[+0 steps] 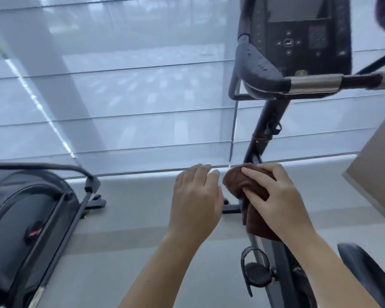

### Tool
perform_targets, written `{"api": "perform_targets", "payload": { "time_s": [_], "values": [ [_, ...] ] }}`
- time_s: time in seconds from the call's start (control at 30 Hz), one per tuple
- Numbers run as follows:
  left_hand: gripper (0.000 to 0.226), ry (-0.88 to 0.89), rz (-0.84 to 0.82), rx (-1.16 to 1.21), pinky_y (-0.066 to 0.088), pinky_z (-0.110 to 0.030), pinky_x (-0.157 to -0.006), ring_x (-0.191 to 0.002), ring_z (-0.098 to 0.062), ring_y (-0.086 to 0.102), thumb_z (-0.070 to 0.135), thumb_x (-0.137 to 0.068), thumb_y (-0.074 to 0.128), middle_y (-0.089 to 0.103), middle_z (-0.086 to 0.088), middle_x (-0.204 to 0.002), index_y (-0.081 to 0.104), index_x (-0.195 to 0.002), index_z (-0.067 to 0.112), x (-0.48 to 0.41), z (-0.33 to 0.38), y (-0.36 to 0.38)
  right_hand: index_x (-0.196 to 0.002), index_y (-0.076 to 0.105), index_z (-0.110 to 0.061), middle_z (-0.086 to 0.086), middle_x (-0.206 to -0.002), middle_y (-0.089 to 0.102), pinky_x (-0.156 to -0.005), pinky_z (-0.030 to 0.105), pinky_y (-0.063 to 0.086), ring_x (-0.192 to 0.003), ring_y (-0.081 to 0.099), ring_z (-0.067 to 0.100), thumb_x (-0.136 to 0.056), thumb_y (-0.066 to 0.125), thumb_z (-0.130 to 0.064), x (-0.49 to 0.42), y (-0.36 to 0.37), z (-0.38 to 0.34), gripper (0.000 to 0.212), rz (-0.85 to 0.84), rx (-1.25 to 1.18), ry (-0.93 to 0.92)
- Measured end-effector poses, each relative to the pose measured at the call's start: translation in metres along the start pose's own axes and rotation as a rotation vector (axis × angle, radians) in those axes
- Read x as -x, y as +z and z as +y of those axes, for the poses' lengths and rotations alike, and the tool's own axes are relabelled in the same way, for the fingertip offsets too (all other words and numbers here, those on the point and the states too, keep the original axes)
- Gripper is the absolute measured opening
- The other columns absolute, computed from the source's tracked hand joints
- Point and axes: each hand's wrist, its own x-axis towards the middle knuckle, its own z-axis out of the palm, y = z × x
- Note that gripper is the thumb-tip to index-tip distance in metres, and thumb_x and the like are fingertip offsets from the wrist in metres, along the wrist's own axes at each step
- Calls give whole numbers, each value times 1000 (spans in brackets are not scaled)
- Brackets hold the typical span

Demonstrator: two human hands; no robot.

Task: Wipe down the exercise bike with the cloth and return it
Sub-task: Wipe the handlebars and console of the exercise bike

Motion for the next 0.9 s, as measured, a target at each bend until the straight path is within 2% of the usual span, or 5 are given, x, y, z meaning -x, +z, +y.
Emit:
{"api": "perform_targets", "payload": {
  "time_s": [0.2,0.47,0.63,0.8,0.9],
  "values": [
    [27,195,13,143,48,-40,-82,-95,-31,61,5,-71,71,67,-13,-100,66,-97,3,-88,-16,38,-117,63,-22,-1,-114,52,-92,23,36,-104,53,20,-77,70,-11,-59,-11,16,42,201,87,86],
    [29,414,73,313,47,-47,-85,-100,-37,59,2,-71,71,65,-19,-106,65,-100,0,-206,-42,83,-113,65,-18,3,-114,53,-97,12,30,-105,55,23,-75,71,-5,-112,-13,35,42,497,210,200],
    [32,577,112,371,46,-46,-89,-104,-36,59,4,-72,72,65,-18,-109,65,-102,0,-263,-64,104,-106,61,-11,7,-111,56,-93,1,29,-103,52,11,-76,72,-6,-161,-11,21,33,743,236,191],
    [28,715,168,437,47,-47,-86,-101,-36,61,9,-73,71,66,-18,-106,67,-99,1,-296,-82,118,-100,60,-26,-1,-107,59,-90,6,35,-99,54,5,-77,69,-21,-223,-25,9,26,871,161,196],
    [23,754,197,459,49,-45,-83,-99,-35,62,14,-77,65,66,-18,-104,68,-96,3,-308,-88,123,-99,63,-24,1,-108,62,-92,13,38,-99,55,6,-78,69,-22,-266,-36,11,22,916,156,254]
  ]
}}
